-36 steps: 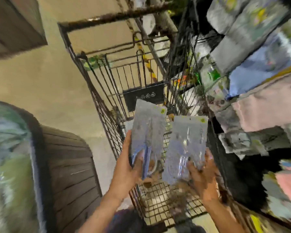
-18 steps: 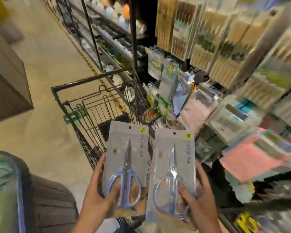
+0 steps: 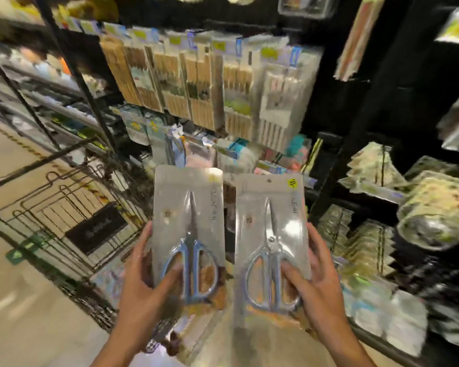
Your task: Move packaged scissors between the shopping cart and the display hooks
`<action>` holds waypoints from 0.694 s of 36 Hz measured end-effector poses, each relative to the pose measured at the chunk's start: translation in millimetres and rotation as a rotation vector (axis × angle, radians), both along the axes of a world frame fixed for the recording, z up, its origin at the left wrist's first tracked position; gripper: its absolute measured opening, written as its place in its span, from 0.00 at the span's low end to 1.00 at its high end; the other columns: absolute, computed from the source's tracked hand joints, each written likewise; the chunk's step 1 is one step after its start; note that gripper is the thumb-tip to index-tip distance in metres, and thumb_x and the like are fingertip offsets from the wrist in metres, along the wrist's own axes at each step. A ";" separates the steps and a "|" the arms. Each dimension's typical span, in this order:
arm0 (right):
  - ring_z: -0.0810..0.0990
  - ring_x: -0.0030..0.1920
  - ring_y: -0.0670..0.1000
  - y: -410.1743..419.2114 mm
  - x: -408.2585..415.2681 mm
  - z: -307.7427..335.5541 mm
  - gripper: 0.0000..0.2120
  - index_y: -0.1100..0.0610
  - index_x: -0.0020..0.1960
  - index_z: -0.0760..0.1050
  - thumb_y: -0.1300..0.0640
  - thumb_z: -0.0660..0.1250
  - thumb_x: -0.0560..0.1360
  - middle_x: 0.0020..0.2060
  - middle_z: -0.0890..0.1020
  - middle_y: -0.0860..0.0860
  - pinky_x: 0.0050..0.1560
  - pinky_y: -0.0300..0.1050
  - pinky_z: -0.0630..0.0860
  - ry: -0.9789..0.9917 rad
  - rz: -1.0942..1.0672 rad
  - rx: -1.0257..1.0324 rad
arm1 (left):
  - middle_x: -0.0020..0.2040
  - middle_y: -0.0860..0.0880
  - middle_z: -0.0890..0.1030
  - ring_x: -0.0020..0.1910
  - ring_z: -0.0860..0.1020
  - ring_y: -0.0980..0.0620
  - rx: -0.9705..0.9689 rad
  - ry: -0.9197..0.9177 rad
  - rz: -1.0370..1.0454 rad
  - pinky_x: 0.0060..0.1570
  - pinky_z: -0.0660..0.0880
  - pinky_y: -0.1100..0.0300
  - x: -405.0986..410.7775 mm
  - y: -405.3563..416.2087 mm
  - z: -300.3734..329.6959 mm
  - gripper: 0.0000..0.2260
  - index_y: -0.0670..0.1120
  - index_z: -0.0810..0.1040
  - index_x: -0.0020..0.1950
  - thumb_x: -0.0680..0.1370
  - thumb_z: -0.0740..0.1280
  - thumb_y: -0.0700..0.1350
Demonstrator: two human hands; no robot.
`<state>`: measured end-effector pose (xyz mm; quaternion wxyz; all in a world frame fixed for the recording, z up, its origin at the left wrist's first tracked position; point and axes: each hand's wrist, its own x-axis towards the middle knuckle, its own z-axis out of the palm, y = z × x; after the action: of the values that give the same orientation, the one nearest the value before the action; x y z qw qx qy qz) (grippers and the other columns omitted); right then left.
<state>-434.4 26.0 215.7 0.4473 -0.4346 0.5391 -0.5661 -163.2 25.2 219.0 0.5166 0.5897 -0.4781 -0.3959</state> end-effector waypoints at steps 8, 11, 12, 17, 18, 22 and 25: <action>0.82 0.59 0.43 41.5 -43.7 23.9 0.37 0.47 0.77 0.63 0.68 0.72 0.74 0.59 0.83 0.37 0.49 0.33 0.80 0.040 -0.235 -0.092 | 0.65 0.63 0.79 0.61 0.79 0.62 -0.093 0.018 -0.226 0.57 0.80 0.60 -48.5 -14.8 31.2 0.39 0.70 0.63 0.74 0.72 0.75 0.41; 0.82 0.60 0.43 56.7 -49.8 31.4 0.36 0.47 0.77 0.63 0.68 0.71 0.74 0.60 0.83 0.38 0.51 0.33 0.79 0.041 -0.312 -0.095 | 0.67 0.61 0.79 0.62 0.79 0.60 -0.122 0.051 -0.302 0.58 0.79 0.64 -58.4 -26.0 40.5 0.39 0.69 0.65 0.73 0.71 0.75 0.40; 0.82 0.60 0.44 61.8 -51.9 34.9 0.36 0.47 0.77 0.63 0.68 0.71 0.75 0.61 0.83 0.40 0.52 0.34 0.80 0.035 -0.327 -0.097 | 0.69 0.61 0.77 0.63 0.79 0.61 -0.133 0.061 -0.325 0.60 0.78 0.62 -63.2 -27.8 44.7 0.38 0.70 0.65 0.72 0.71 0.74 0.41; 0.82 0.62 0.48 78.0 -68.9 56.1 0.35 0.44 0.76 0.64 0.64 0.72 0.75 0.64 0.82 0.47 0.62 0.46 0.80 0.134 -0.405 -0.107 | 0.73 0.59 0.73 0.68 0.75 0.57 -0.180 0.062 -0.415 0.67 0.73 0.49 -84.5 -39.6 59.2 0.37 0.69 0.63 0.75 0.72 0.74 0.46; 0.82 0.62 0.48 80.2 -71.6 61.7 0.35 0.45 0.76 0.64 0.64 0.73 0.74 0.63 0.82 0.46 0.61 0.47 0.80 0.142 -0.425 -0.116 | 0.74 0.57 0.72 0.70 0.74 0.54 -0.182 0.066 -0.436 0.69 0.72 0.44 -88.2 -42.1 61.1 0.37 0.70 0.63 0.74 0.72 0.74 0.47; 0.84 0.59 0.49 86.4 -81.6 81.0 0.37 0.47 0.77 0.63 0.61 0.73 0.73 0.58 0.85 0.45 0.59 0.51 0.82 0.156 -0.486 -0.140 | 0.75 0.59 0.71 0.72 0.72 0.53 -0.238 0.089 -0.499 0.70 0.71 0.40 -103.7 -47.5 73.5 0.37 0.72 0.61 0.74 0.73 0.77 0.51; 0.84 0.58 0.49 88.6 -92.5 93.9 0.36 0.48 0.77 0.63 0.66 0.72 0.75 0.57 0.85 0.46 0.58 0.51 0.82 0.172 -0.522 -0.164 | 0.72 0.65 0.72 0.70 0.74 0.58 -0.269 0.138 -0.553 0.70 0.71 0.43 -118.4 -50.1 85.5 0.37 0.68 0.61 0.76 0.75 0.76 0.50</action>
<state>-526.9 114.6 309.6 0.2027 -0.3622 0.6211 -0.6648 -281.6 -24.9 304.5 0.4939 0.3353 -0.6325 -0.4936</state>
